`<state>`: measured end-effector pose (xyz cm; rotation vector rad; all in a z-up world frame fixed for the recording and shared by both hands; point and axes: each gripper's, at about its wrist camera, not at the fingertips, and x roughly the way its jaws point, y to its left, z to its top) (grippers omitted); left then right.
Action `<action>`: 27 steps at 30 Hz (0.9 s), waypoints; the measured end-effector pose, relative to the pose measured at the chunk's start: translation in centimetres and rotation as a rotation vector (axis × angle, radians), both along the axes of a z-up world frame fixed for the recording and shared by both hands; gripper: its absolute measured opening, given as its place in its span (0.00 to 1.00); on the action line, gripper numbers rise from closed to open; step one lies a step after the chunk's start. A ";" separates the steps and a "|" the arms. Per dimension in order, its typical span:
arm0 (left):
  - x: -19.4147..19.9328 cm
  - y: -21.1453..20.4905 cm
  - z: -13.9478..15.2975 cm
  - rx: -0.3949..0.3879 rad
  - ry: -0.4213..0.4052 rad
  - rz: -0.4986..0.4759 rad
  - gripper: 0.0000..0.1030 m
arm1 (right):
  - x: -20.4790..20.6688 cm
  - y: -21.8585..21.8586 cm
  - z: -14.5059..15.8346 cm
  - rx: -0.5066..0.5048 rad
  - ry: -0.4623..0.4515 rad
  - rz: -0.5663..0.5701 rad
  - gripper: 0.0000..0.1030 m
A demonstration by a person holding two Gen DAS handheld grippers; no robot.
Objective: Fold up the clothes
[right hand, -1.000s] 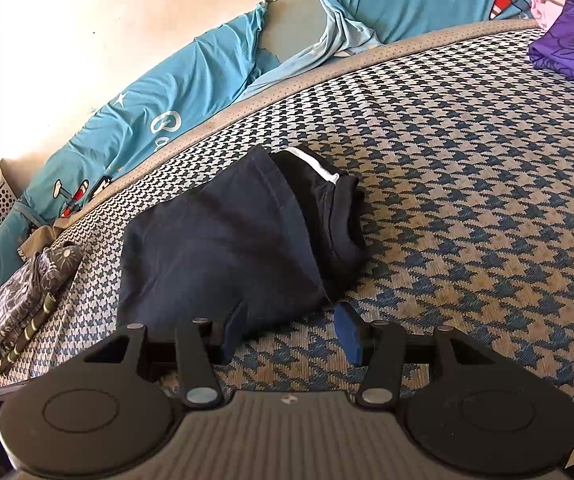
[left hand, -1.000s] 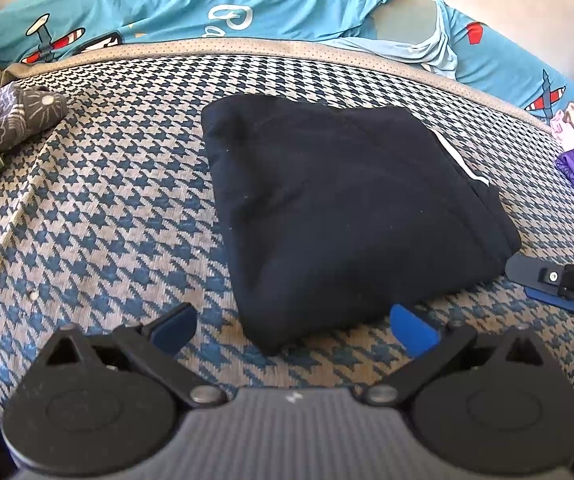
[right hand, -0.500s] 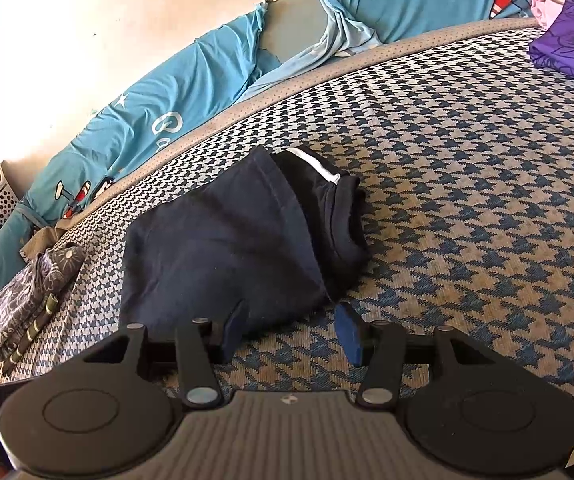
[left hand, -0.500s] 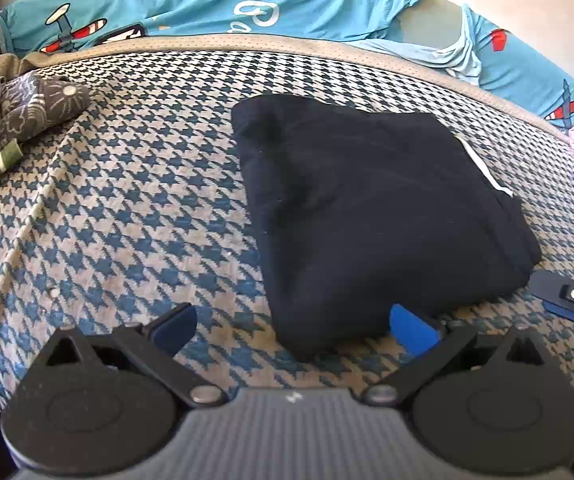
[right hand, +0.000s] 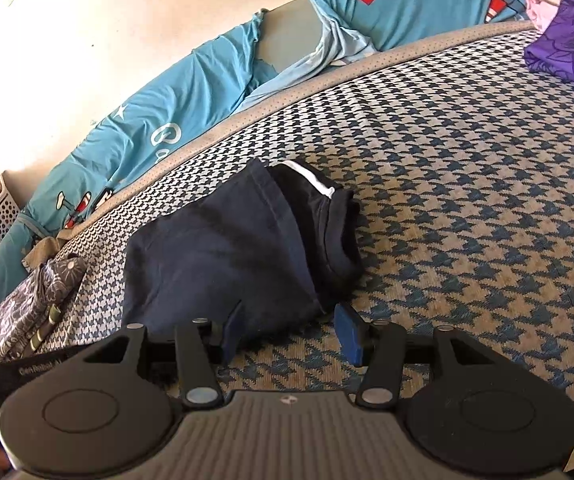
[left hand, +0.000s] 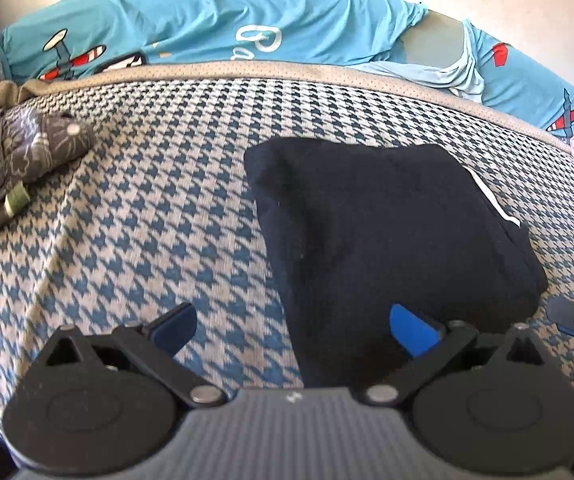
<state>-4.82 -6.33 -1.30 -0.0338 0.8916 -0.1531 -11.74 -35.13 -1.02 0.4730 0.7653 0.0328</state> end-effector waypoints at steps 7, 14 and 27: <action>1.8 1.1 0.1 -0.078 0.020 -0.014 1.00 | 0.2 -0.5 -0.1 0.023 0.009 -0.025 0.47; 4.6 2.4 0.0 -0.164 0.072 -0.018 1.00 | 1.2 -1.6 0.1 0.059 0.018 -0.060 0.48; 9.0 3.9 -1.1 -0.268 0.159 -0.006 1.00 | 6.5 -3.7 -0.5 0.103 0.063 0.004 0.67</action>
